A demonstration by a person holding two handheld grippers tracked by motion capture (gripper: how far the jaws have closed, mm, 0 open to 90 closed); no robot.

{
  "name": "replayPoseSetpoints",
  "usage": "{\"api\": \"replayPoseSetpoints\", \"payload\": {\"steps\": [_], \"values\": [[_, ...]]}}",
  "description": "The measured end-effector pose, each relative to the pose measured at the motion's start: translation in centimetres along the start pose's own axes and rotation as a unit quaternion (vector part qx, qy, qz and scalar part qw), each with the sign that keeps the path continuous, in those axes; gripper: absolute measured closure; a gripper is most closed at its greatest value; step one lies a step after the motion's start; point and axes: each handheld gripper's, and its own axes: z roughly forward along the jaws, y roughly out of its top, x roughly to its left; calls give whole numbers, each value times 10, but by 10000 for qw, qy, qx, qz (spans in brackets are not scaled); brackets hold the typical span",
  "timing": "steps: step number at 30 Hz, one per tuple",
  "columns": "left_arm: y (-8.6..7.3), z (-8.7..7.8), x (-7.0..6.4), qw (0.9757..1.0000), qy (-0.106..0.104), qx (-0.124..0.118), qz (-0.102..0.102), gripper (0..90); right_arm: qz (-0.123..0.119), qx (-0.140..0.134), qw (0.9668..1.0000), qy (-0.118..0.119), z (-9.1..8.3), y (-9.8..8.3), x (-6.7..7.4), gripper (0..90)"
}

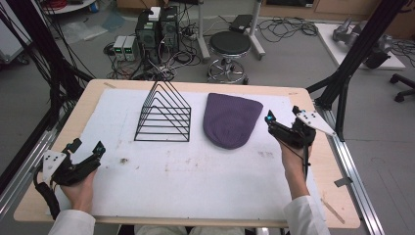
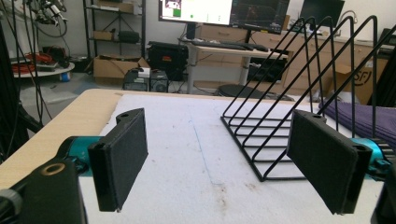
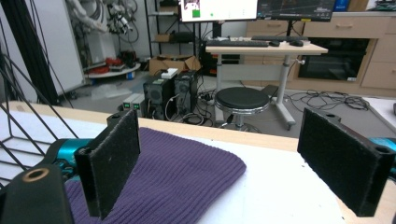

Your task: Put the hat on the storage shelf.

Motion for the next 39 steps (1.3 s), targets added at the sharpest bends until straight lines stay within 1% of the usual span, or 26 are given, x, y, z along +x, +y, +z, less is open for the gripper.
{"api": "replayPoseSetpoints", "payload": {"steps": [7,11,13,14,22,25,28,30,32,34,36,39], "values": [[0,1,0,10000,-19,2,-20,206,-62,94,9999,122,19,6,7,128],[0,1,0,10000,-36,24,-16,205,-158,121,9997,103,27,5,10,128],[0,2,-1,10000,-38,22,-23,206,-58,208,9996,196,31,4,9,128],[0,2,-1,10000,-34,24,-20,205,-54,237,9995,211,33,4,9,128],[-1,3,-2,10000,-59,34,-8,206,-21,227,9993,280,42,12,11,128],[-1,3,-2,10000,-60,42,-7,206,-77,232,9992,325,48,16,13,128],[0,3,-2,10000,-59,33,-2,206,-139,276,9985,451,55,18,15,127],[-1,3,-2,10000,-57,40,-14,206,-173,378,9974,583,60,19,16,128],[-1,3,-2,10000,-57,44,-11,206,-263,509,9955,750,64,19,18,127],[-1,4,-2,10000,-55,46,-10,206,-428,566,9922,1023,68,19,19,127],[-1,4,-2,10000,-63,43,-5,206,-606,626,9893,1169,71,19,22,127],[-1,4,-2,9999,-85,54,-17,206,-784,805,9831,1444,76,17,25,127]]}}
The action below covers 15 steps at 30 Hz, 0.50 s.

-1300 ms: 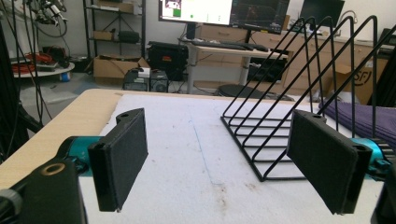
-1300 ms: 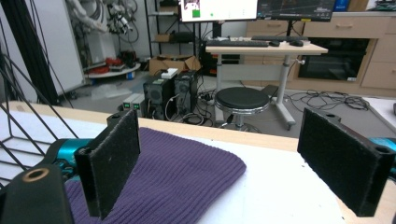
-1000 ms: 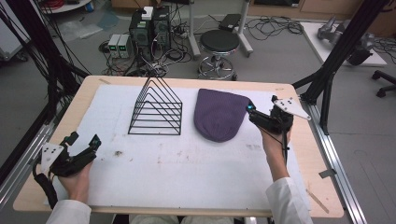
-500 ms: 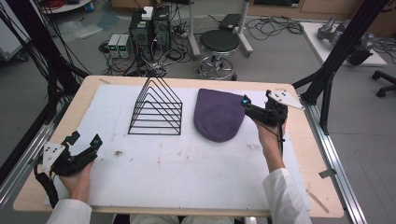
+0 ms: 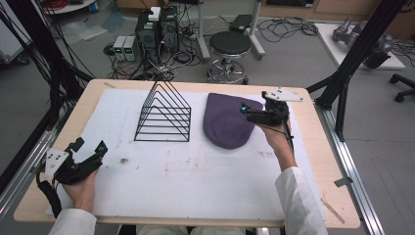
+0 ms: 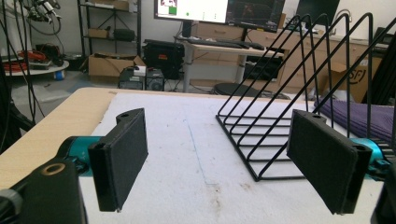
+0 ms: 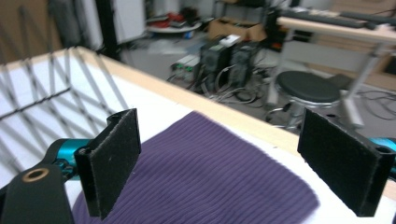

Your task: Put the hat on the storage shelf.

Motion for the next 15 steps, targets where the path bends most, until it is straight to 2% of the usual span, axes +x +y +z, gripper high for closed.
{"api": "replayPoseSetpoints", "payload": {"steps": [4,7,9,15], "values": [[0,0,0,10000,-5,0,-1,206,-260,293,9987,312,8,-5,3,127],[0,0,0,10000,-9,-3,-8,206,-384,563,9956,636,12,-9,4,128],[0,0,0,10000,-12,0,-11,206,-515,718,9934,732,15,-12,5,128],[0,0,0,10000,-22,1,-25,206,-700,885,9883,1031,20,-15,9,127]]}}
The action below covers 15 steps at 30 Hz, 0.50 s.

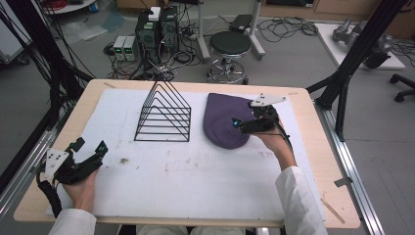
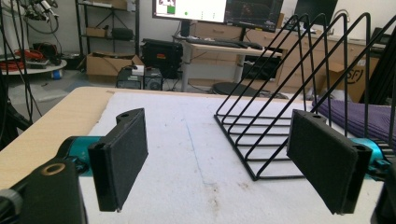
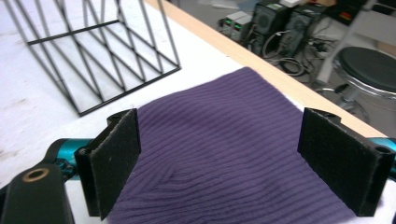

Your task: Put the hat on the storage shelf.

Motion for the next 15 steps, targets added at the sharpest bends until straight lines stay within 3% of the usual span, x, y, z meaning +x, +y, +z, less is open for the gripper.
{"api": "replayPoseSetpoints", "payload": {"steps": [10,15], "values": [[-1,1,0,10000,-29,8,-36,206,-361,430,9974,459,10,-7,4,128],[-1,1,1,10000,-55,27,-69,206,-622,832,9920,712,17,-14,7,127]]}}
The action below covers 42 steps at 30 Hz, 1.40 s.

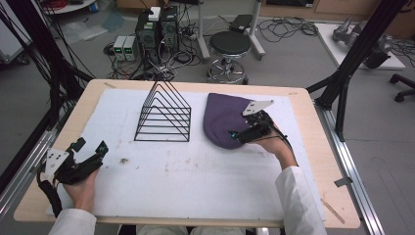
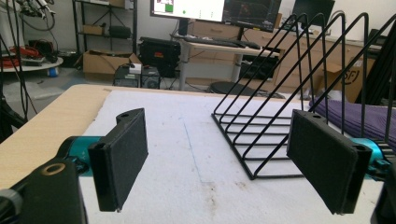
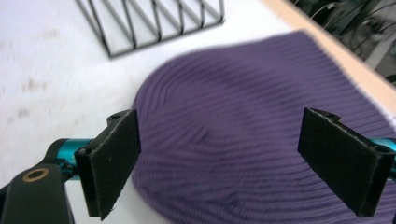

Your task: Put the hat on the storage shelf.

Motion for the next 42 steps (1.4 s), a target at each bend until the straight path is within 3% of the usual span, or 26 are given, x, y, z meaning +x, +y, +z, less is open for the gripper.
{"api": "replayPoseSetpoints", "payload": {"steps": [3,7,13,18,21,30,36,42], "values": [[0,0,0,10000,-4,-7,-1,206,-112,153,9998,101,4,-2,2,127],[0,0,0,10000,-3,12,-18,207,-438,449,9977,251,15,-3,7,127],[-1,-1,1,10000,5,28,-40,207,-940,946,9900,461,31,-11,13,127],[-1,-2,1,10000,-1,26,-51,207,-1152,1185,9852,450,38,-15,14,128],[-1,-1,1,10000,11,50,-35,207,-1370,1357,9807,335,41,-17,14,128],[-1,-1,0,10000,-18,66,-48,208,-1293,1294,9827,285,44,-20,8,129],[-1,-1,0,10000,-29,61,-67,209,-493,1318,9880,631,43,-25,-1,247],[-1,-2,-1,9999,-39,68,-73,211,-301,1250,9899,589,43,-25,-4,384]]}}
